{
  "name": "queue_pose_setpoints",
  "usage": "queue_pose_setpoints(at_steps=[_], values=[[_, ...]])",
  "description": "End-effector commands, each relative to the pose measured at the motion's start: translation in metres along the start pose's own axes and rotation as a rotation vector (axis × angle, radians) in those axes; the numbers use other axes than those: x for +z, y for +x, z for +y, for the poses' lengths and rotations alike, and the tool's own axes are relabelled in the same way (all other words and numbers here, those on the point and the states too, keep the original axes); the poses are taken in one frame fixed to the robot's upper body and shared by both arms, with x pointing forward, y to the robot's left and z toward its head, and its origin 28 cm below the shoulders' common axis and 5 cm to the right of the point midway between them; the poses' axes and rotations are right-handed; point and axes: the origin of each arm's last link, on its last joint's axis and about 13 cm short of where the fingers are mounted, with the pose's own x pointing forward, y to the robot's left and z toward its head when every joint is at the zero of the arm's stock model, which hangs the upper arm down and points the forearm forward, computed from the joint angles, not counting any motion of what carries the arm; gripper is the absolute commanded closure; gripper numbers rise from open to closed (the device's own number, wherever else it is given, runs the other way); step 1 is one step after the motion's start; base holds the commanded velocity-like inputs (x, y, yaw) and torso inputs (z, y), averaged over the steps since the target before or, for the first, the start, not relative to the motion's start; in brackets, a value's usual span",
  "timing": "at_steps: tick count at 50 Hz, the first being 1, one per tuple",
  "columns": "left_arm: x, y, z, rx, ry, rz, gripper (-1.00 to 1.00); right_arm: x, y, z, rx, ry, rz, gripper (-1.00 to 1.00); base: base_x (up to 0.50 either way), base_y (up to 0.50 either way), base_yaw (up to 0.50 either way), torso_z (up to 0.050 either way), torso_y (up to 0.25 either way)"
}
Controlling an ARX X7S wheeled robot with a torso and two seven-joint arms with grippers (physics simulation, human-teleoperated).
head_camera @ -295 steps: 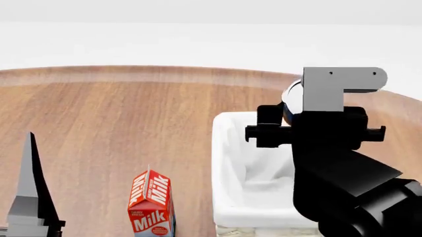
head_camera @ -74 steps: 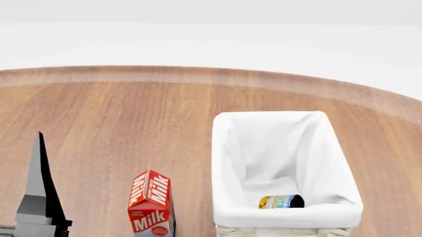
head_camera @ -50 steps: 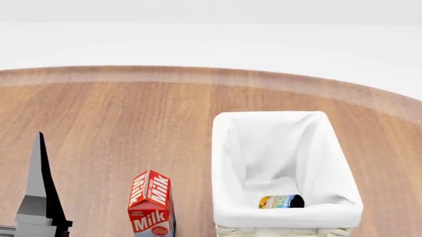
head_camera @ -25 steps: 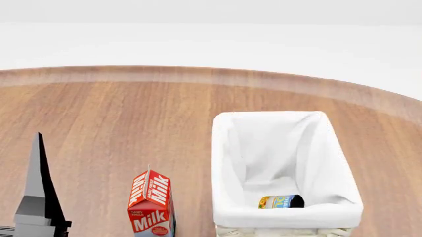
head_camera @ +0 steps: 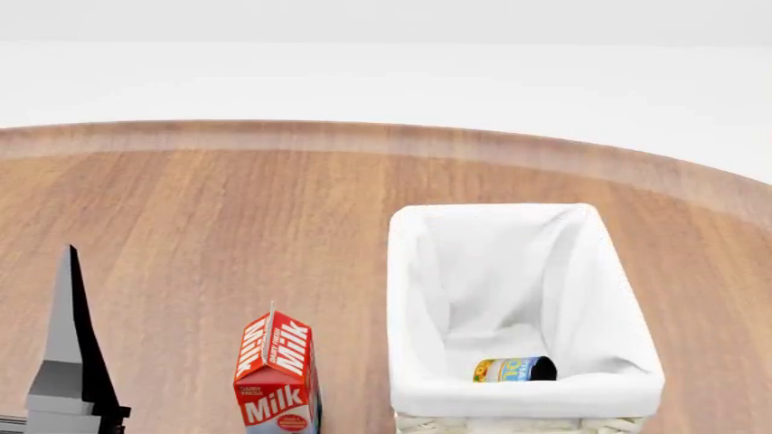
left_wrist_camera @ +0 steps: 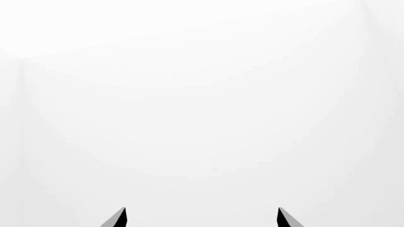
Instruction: Pick up the alphabet soup and the tomato sauce, and put them in the basket.
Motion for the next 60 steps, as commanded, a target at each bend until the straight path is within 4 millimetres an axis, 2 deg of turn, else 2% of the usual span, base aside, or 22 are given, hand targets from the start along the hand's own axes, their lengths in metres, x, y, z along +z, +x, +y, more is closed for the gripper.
queue_pose_setpoints(at_steps=[1,42,45,59,60], values=[[-0.001,0.000,0.000,-0.001,0.000,0.000,-1.00,-0.008,0.011,-0.006,-0.008,0.032,0.022,-1.00,0.00,0.00,0.00,0.000,0.000],[-0.001,-0.001,0.000,0.000,-0.001,0.002,-1.00,-0.037,0.044,-0.005,0.015,0.099,0.068,-1.00,0.00,0.00,0.00,0.000,0.000],[-0.001,-0.001,0.000,0.001,-0.003,0.001,-1.00,-0.043,0.050,-0.002,0.017,0.097,0.072,-1.00,0.00,0.00,0.00,0.000,0.000],[-0.002,0.000,0.000,-0.001,-0.003,0.003,-1.00,-0.042,0.049,-0.001,0.020,0.099,0.069,-1.00,0.00,0.00,0.00,0.000,0.000],[-0.002,0.000,0.000,-0.002,-0.002,0.003,-1.00,-0.042,0.049,-0.002,0.018,0.098,0.065,1.00,0.00,0.00,0.00,0.000,0.000]])
